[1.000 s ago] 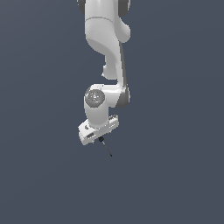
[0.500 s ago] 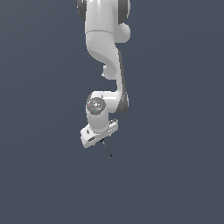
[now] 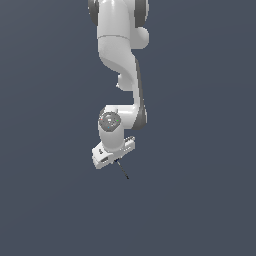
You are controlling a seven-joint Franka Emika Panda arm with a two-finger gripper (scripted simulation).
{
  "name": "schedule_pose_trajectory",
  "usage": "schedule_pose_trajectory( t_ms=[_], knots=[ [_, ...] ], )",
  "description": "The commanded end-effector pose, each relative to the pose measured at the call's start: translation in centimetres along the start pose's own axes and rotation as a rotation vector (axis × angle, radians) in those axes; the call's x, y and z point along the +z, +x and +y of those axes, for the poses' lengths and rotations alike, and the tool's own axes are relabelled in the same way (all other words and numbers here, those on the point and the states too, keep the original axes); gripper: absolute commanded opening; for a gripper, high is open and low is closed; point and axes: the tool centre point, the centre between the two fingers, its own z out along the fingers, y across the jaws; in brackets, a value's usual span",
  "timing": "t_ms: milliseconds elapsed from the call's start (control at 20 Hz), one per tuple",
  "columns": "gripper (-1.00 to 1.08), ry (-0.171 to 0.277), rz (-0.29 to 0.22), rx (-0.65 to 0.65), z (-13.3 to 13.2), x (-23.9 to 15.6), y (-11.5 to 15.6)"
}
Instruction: Pick up the object and move it to a goal position.
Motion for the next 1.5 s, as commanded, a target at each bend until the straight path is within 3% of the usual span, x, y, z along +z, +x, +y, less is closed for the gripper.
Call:
schedule_pose_trajectory(
  t_ms=[0,650,1450],
  knots=[
    [-1.0,0.0,0.0,0.0,0.0,0.0,0.0],
    [-1.0,0.0,0.0,0.0,-1.5,-1.1,-1.4],
    [-1.0,0.0,0.0,0.0,-8.0,-5.6,-7.2]
  ],
)
